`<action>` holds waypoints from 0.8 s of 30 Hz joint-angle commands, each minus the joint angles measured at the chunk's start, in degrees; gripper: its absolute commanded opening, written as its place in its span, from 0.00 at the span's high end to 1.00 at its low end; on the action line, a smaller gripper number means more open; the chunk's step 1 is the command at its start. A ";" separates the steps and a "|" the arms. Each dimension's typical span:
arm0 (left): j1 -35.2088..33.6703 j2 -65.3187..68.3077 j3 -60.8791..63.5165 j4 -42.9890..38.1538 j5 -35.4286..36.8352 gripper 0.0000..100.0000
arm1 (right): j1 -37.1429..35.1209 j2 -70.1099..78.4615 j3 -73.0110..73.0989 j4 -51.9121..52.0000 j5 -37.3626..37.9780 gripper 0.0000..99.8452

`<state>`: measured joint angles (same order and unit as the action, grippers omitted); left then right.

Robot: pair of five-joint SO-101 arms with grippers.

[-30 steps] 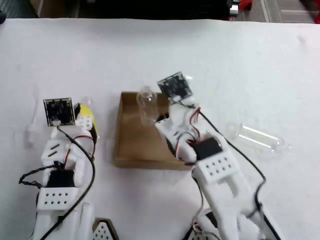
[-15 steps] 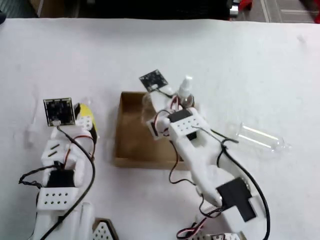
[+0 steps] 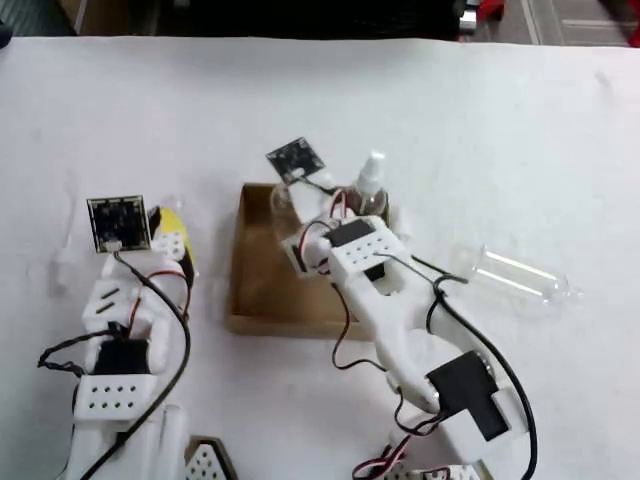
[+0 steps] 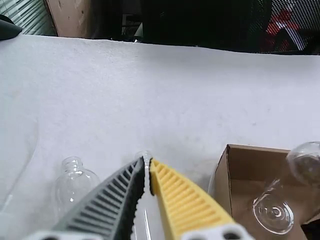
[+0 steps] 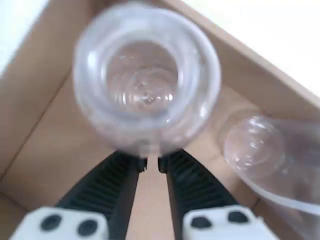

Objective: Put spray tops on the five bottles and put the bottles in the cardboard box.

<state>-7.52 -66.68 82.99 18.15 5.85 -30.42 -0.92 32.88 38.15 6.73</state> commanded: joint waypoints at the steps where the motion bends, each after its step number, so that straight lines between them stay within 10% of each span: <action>1: 0.92 -1.54 -2.11 -1.67 -0.62 0.97 | -0.84 -0.48 -2.90 -1.27 0.62 0.98; 24: 0.92 -1.27 -2.29 -1.23 -1.14 0.97 | -1.27 -5.49 -2.46 5.76 0.70 0.98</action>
<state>-7.52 -66.68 82.99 18.15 5.85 -31.65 -1.45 32.88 40.09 6.73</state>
